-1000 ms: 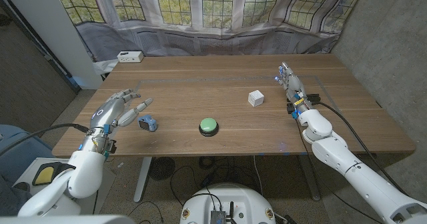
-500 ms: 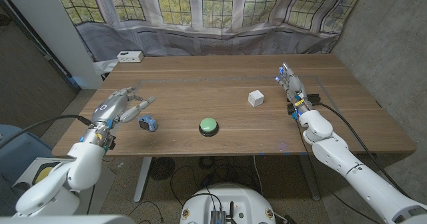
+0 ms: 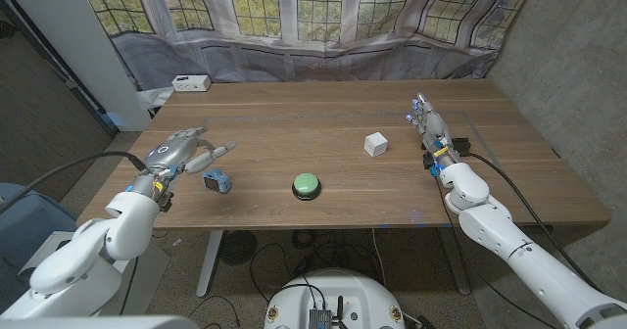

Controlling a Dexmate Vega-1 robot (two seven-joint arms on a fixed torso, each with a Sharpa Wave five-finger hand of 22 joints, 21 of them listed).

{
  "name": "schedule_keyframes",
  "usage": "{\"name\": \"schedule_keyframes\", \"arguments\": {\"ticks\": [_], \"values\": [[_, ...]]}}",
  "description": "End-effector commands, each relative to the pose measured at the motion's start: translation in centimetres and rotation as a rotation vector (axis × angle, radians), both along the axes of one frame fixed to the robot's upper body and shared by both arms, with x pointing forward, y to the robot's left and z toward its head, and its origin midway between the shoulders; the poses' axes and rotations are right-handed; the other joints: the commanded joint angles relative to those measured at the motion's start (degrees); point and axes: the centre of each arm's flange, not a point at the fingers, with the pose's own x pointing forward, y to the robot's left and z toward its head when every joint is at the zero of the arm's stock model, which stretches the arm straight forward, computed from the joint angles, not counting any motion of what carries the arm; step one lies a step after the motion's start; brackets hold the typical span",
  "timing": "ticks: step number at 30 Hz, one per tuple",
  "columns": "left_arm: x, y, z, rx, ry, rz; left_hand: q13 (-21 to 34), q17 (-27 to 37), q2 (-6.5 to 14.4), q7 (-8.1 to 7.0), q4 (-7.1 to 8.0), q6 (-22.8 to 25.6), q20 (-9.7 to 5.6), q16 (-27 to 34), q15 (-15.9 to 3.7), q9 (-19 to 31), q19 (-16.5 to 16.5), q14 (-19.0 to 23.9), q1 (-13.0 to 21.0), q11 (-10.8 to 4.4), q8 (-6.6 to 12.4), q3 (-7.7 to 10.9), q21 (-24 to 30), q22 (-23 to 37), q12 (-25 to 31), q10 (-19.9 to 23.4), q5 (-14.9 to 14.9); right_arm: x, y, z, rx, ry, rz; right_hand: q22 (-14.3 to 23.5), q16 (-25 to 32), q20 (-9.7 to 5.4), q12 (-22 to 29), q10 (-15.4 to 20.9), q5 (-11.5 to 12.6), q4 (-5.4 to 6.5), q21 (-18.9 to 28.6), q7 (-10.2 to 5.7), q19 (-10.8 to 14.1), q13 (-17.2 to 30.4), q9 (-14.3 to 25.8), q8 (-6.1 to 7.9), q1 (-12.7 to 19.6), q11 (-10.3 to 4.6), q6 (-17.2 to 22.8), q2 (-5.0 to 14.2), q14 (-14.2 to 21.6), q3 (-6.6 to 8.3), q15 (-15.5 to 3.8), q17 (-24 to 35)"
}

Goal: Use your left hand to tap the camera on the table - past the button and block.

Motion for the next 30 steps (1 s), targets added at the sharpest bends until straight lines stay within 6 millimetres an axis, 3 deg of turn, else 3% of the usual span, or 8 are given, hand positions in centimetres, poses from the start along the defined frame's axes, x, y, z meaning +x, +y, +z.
{"name": "schedule_keyframes", "arguments": {"ticks": [1, 8, 19, 30], "values": [[0.56, -0.57, 0.61, 0.043, 0.076, 0.016, 0.1, 0.1, -0.1, 0.61, 0.37, 2.0, 0.1, 0.2, -0.12, 0.1, -0.5, -0.5, -0.9, -0.35, 0.58, -0.41, 0.3, 0.3, 0.3, 0.1, 0.4, 0.24, -0.1, -0.1, 0.008, 0.003, -0.002, 0.2, 0.1, 0.26, 0.2, 0.2, -0.2, -0.33, 0.1, -0.15, 0.4, 0.1, 0.2, 0.02, 0.0, 0.16, 0.1, 0.31, 0.2, 0.15, 0.01, 0.2], [1.05, -1.2, 0.74, 0.047, 0.12, 0.007, 0.0, 0.1, -0.1, 0.47, 0.52, 2.9, 0.08, 0.2, -0.15, 0.1, -0.4, -0.7, -1.1, -0.5, 0.65, -0.57, 0.4, 0.3, 0.3, -0.1, 0.5, 0.45, -0.08, -0.07, 0.009, 0.004, 0.002, 0.2, 0.1, 0.3, 0.1, 0.1, -0.2, -0.32, 0.1, -0.2, 0.4, 0.1, 0.2, 0.0, -0.1, 0.18, 0.1, 0.35, 0.2, 0.15, 0.05, 0.2], [0.91, -1.44, 0.51, 0.06, 0.143, 0.016, 0.0, 0.1, 0.3, 0.95, 1.03, 9.4, 0.05, 0.5, -0.57, 0.1, -0.6, -0.8, -1.7, -1.29, 1.84, -1.0, 0.7, 0.3, 0.9, 0.9, 0.8, 0.77, 0.04, 0.05, 0.015, 0.005, 0.008, 0.2, 0.0, 0.39, 0.1, 0.1, -0.2, -0.31, 0.1, -0.22, 0.3, 0.1, 0.2, -0.02, -0.1, 0.11, 0.2, 0.39, 0.1, 0.16, 0.05, 0.2], [1.46, -1.35, -0.16, 0.079, 0.158, 0.064, -0.1, 0.0, 0.5, 1.2, 1.09, 9.0, 0.02, 0.7, -0.65, 0.1, -0.3, -0.2, -1.6, -1.18, 1.17, -1.05, 0.8, 0.3, 1.0, 1.2, 0.9, 0.88, -0.02, -0.04, 0.005, 0.013, 0.011, 0.2, 0.0, 0.41, 0.1, 0.2, -0.2, -0.32, 0.1, -0.28, 0.3, 0.1, 0.2, -0.02, -0.1, 0.12, 0.2, 0.43, 0.2, 0.17, 0.05, 0.2]]}}
